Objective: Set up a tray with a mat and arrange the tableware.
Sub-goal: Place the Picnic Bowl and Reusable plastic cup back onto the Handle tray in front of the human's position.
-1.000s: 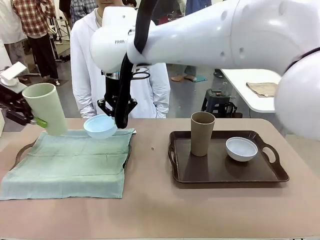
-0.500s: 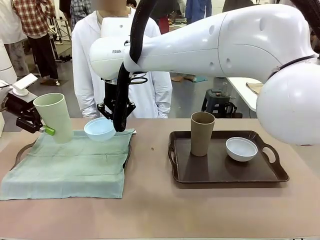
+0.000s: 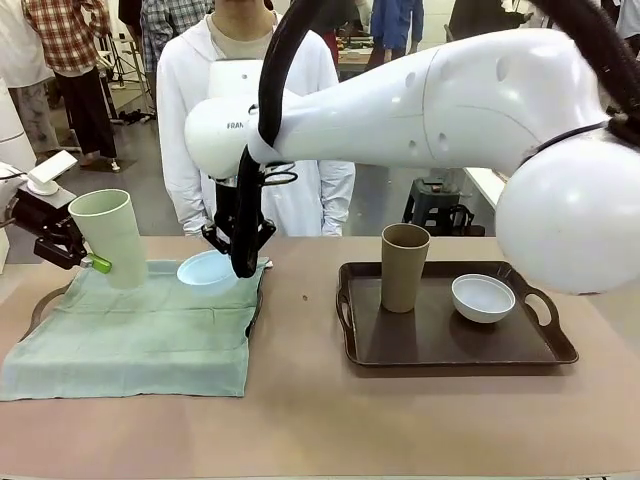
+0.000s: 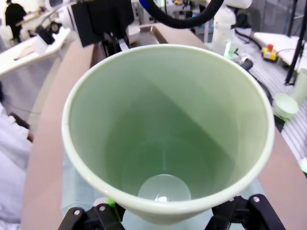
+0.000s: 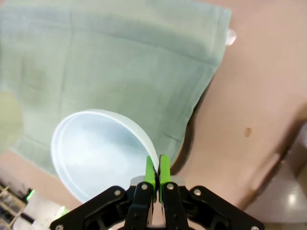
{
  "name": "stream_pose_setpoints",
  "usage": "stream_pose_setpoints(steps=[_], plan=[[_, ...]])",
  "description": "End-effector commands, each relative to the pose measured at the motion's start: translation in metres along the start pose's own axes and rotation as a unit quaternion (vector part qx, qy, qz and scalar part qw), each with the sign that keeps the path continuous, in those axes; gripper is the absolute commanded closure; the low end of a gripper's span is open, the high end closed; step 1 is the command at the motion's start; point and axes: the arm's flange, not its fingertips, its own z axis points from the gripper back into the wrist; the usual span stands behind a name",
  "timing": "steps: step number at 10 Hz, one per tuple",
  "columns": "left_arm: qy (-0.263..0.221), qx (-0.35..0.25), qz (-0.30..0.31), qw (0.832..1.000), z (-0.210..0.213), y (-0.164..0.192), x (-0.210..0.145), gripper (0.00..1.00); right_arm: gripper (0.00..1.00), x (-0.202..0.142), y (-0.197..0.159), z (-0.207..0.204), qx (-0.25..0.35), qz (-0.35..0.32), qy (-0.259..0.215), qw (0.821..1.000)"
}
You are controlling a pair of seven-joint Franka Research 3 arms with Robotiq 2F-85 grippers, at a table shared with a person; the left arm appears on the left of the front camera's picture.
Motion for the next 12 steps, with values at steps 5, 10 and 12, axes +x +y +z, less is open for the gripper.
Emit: stream_pose_setpoints(steps=[5, 10, 12], plan=[[0.016, 0.015, -0.021, 1.000, -0.018, 0.017, -0.036, 0.17, 0.96, 0.025, 0.014, -0.028, 0.001, 0.025, -0.037, 0.999], [-0.002, 0.013, -0.023, 1.000, -0.030, 0.027, -0.055, 0.17, 0.96, 0.035, 0.014, -0.044, 0.018, 0.033, -0.027, 0.999], [-0.003, 0.010, -0.024, 1.000, -0.034, 0.031, -0.060, 0.17, 0.96, 0.034, 0.014, -0.044, 0.020, 0.034, -0.029, 0.999]])
